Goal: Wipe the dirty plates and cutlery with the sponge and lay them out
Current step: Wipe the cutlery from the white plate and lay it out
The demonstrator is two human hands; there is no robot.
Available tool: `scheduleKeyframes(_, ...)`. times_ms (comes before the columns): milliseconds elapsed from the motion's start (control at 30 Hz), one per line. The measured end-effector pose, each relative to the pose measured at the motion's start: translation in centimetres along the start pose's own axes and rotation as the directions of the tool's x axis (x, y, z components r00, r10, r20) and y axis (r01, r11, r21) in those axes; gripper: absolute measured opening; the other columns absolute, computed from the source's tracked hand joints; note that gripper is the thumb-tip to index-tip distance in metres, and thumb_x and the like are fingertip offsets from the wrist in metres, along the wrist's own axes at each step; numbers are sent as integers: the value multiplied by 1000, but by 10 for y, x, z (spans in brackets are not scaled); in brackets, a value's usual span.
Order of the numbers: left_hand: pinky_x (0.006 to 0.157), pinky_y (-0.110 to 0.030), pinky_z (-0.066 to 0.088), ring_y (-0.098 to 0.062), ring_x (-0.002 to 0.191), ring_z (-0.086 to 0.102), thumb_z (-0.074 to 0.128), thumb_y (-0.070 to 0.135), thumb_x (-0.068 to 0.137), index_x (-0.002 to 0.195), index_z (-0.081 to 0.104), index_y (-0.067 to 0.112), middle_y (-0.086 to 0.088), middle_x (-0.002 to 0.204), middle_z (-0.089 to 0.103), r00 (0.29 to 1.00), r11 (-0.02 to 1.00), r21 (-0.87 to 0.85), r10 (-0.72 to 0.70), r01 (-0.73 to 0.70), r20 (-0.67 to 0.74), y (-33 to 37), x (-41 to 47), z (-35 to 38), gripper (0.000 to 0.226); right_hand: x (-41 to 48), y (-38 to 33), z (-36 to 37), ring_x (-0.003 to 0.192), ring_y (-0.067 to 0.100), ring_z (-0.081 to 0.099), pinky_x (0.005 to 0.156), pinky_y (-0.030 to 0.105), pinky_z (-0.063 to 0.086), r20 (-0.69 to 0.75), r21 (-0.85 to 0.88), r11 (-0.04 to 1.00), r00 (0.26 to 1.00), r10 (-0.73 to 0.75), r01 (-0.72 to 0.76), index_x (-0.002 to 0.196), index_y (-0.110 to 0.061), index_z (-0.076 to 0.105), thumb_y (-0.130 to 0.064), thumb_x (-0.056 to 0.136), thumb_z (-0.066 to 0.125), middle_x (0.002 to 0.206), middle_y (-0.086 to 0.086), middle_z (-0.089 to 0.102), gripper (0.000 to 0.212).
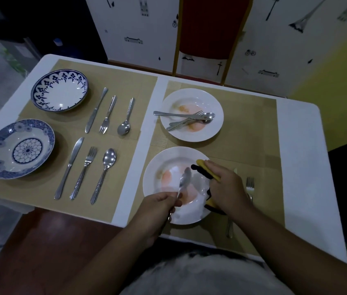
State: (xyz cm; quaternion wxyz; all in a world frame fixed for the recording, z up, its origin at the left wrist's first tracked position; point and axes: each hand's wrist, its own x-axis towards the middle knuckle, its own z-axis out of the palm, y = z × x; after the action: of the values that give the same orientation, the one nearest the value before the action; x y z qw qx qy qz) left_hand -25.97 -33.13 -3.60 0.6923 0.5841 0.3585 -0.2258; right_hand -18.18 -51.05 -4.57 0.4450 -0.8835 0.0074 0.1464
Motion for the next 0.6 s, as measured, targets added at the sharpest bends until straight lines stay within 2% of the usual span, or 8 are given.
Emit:
scheduleKeyframes(167,74,-31,53,-21,83,66,67,22,93,85,82,16,-6,91,77,999,993,109,33,-35,19,-2,8,35,17,-18,13,-18,123,-3,46,108,23,36,-15,121,992,999,28,-26,131,-29,55,8,86,43,132,-21,50,60)
scheduleKeyframes(233,79,-34,58,-21,86,70,68,22,93,88,81,16,-5,89,78,998,986,160,49,-56,47,-1,14,53,14,-28,23,-31,123,0,47,108,27,39,-50,143,988,996,67,-60,132,-28,54,8,86,43,128,-23,50,60)
scheduleKeyframes(300,87,-38,61,-23,91,73,69,21,92,95,79,16,-5,91,78,993,981,180,62,-79,99,1,20,74,12,-36,37,-47,124,4,47,108,31,40,-117,156,982,985,124,-105,133,-29,53,8,86,45,133,-19,49,60)
scheduleKeyframes(367,90,-44,60,-26,93,74,73,24,86,99,79,15,-5,92,79,986,960,249,90,-124,140,0,26,98,17,-44,55,-64,117,7,52,105,31,41,-186,164,976,967,172,-142,133,-30,52,8,86,46,136,-12,51,61)
scheduleKeyframes(433,85,-43,61,-25,82,74,75,20,84,98,78,11,-7,88,77,983,944,298,98,-142,158,-4,33,125,17,-52,75,-81,106,12,57,96,30,46,-236,161,970,947,217,-182,134,-31,51,6,86,46,135,-10,53,61)
scheduleKeyframes(500,68,-32,61,-18,66,67,74,10,87,94,77,5,-10,81,72,982,933,329,92,-143,164,-7,37,155,9,-60,97,-97,107,19,60,95,34,49,-271,171,961,928,257,-217,135,-31,51,5,86,46,135,-9,53,60)
scheduleKeyframes(533,65,-30,60,-15,65,67,74,9,87,94,77,5,-10,81,72,982,925,354,83,-140,171,-10,39,169,9,-63,106,-104,108,20,60,96,36,50,-284,178,957,919,274,-230,135,-31,51,5,86,46,135,-8,53,60)
scheduleKeyframes(600,74,-33,63,-17,75,72,75,13,87,97,78,10,-7,86,75,979,899,415,66,-142,192,-18,44,194,10,-68,125,-117,113,19,58,99,38,48,-303,188,951,907,293,-245,135,-29,50,6,86,45,136,-7,52,61)
